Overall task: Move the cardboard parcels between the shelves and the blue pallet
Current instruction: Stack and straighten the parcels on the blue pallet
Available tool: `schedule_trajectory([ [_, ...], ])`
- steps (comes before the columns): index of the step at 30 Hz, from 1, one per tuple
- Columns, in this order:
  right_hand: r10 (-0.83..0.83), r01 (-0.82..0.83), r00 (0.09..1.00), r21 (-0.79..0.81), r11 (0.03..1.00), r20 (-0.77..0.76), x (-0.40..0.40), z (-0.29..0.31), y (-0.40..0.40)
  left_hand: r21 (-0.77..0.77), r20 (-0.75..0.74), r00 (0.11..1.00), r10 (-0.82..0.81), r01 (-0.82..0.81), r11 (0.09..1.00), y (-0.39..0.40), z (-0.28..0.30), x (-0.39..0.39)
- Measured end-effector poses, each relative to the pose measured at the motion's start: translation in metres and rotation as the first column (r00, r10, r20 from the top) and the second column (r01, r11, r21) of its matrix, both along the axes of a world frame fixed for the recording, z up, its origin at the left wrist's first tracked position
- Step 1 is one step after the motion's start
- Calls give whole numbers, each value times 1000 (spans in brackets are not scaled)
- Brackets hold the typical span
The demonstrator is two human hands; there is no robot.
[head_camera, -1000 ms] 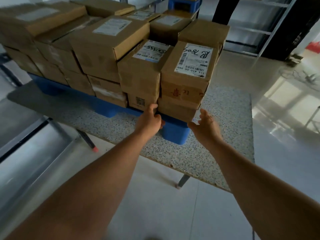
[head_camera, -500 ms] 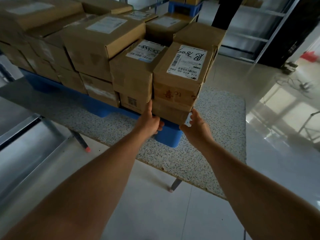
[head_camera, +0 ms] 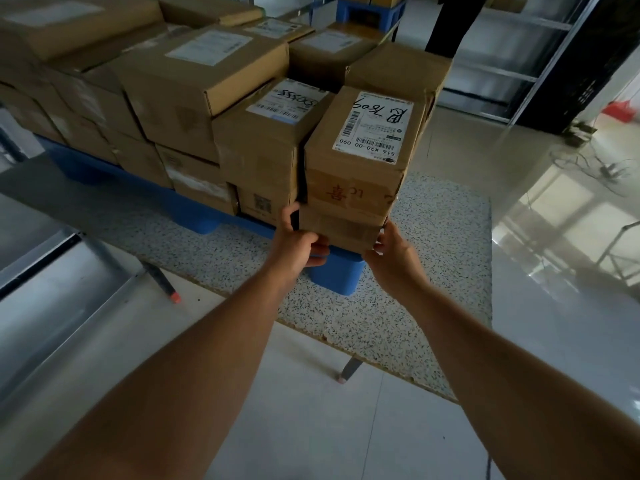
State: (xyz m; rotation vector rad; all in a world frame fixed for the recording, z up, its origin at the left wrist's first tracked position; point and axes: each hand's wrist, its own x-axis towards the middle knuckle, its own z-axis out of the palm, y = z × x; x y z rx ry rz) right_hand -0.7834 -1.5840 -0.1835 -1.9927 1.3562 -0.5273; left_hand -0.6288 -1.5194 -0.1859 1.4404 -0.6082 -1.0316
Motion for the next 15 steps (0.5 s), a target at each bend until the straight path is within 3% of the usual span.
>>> schedule_trajectory([
  [12,-1,1,1000,12,1000,-21,9,1,10,79,84,990,-113,107,991,20,-2,22],
  [15,-9,9,1000,43,999,13,6,2,8,98,97,994,-49,39,994,26,-4,24],
])
